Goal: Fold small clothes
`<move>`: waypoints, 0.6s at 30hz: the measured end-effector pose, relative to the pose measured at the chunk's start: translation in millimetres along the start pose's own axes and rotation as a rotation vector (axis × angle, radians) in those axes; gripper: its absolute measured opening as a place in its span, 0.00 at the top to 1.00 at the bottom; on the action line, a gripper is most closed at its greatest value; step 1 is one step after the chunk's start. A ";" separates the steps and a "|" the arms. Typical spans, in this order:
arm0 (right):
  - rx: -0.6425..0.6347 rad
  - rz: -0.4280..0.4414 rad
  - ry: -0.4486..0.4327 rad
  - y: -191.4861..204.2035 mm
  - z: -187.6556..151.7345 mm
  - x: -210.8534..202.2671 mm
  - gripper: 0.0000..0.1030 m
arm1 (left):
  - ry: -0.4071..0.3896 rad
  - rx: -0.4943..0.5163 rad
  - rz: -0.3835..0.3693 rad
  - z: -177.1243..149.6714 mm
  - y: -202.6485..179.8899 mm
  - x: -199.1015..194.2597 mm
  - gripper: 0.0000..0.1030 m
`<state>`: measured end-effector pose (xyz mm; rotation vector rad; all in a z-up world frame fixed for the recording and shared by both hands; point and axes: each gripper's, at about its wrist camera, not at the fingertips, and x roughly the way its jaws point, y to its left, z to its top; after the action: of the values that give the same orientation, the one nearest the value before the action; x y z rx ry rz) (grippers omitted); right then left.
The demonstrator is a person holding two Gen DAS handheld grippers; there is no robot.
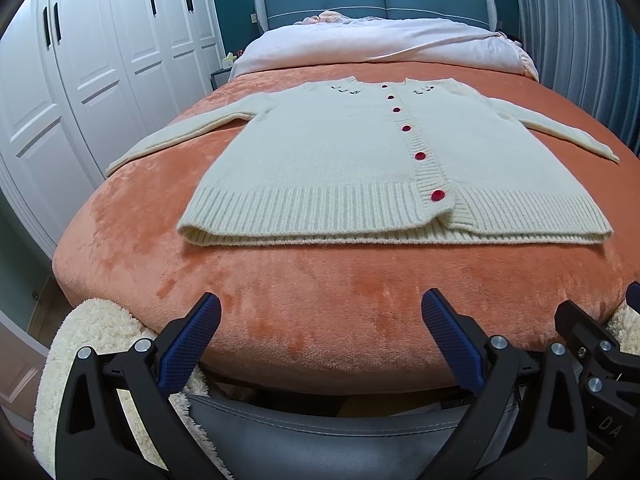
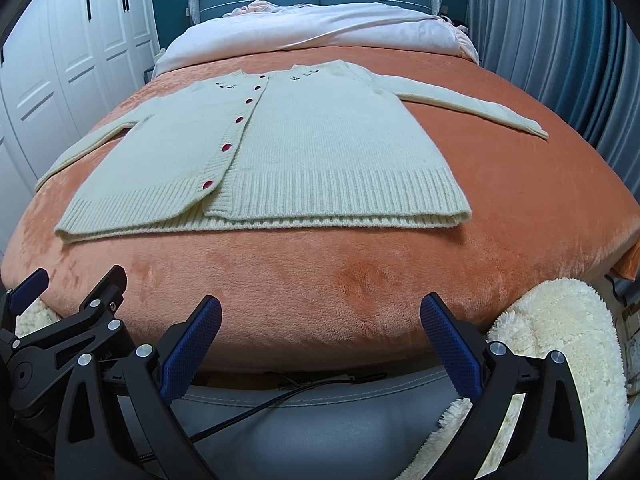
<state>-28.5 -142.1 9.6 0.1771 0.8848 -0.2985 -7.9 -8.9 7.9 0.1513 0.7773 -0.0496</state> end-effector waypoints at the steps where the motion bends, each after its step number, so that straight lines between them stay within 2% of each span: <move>1: 0.000 0.001 0.001 0.0 0.0 0.1 0.05 | 0.000 0.000 0.000 0.1 0.0 0.1 0.05; 18: -0.001 -0.001 0.005 1.3 -1.6 -0.1 0.05 | -0.002 -0.001 -0.004 -0.6 -0.4 -1.7 0.05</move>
<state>-29.2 -140.4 8.7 0.1763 0.8897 -0.2989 -9.6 -9.1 8.6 0.1490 0.7752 -0.0535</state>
